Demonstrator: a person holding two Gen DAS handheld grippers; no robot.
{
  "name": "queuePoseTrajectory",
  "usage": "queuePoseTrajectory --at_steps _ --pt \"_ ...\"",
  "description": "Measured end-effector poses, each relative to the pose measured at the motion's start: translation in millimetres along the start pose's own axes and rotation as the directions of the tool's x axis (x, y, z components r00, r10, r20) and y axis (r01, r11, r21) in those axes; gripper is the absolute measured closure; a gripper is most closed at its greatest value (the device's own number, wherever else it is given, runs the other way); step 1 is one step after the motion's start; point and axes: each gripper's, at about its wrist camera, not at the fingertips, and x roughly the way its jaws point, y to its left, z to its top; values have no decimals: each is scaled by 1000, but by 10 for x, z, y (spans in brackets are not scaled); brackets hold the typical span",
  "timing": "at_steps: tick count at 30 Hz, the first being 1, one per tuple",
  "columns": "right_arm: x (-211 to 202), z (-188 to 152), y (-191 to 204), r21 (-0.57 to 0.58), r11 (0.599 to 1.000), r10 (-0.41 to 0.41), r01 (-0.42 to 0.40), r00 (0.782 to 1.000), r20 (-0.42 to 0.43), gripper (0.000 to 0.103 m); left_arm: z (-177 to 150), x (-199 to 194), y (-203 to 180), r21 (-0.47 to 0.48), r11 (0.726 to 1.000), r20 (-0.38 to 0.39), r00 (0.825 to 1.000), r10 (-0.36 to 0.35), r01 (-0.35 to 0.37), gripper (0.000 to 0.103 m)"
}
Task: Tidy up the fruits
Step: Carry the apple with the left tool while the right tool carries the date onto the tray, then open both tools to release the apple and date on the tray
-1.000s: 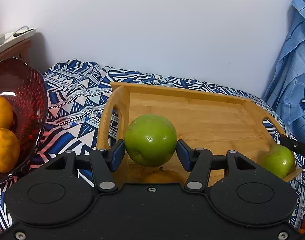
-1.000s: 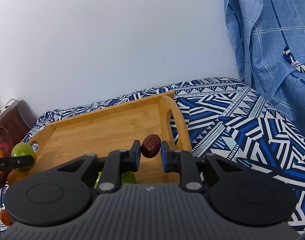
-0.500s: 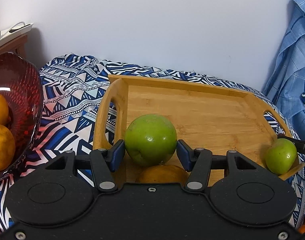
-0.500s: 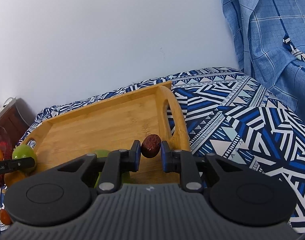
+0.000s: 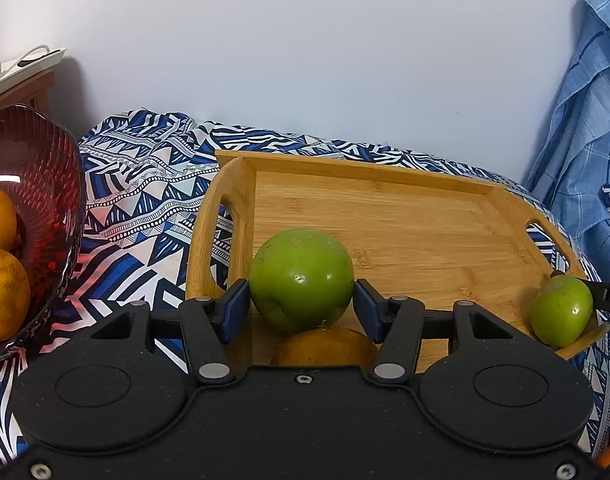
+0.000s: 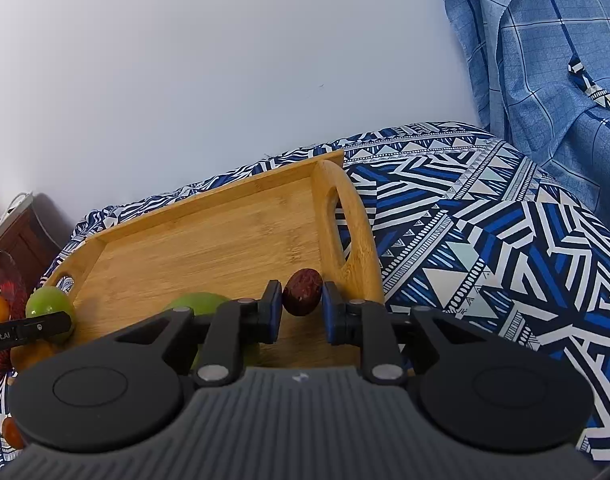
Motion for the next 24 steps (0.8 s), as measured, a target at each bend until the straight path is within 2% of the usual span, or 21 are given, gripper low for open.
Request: queuePoseTrajectory --at_steps 6,16,17,20,24 --pt "3 3 3 -4 1000 3 -3 1000 -6 72 -9 -7 -13 10 1000 4 1000 3 -3 49" --pt "6 10 5 1 1000 3 -3 1000 -13 67 -6 -71 -65 35 999 27 1000 -11 10 40" --pt "3 12 9 1 1000 1 -1 1000 -15 66 -4 -82 -67 34 999 28 1000 -10 9 39" --pt "-15 9 23 -4 1000 -4 4 1000 -15 53 -4 -132 -74 39 999 38 999 -10 9 35" --pt "-58 0 62 -32 999 -12 12 1000 -13 51 -12 -216 -108 51 999 54 999 -6 3 26"
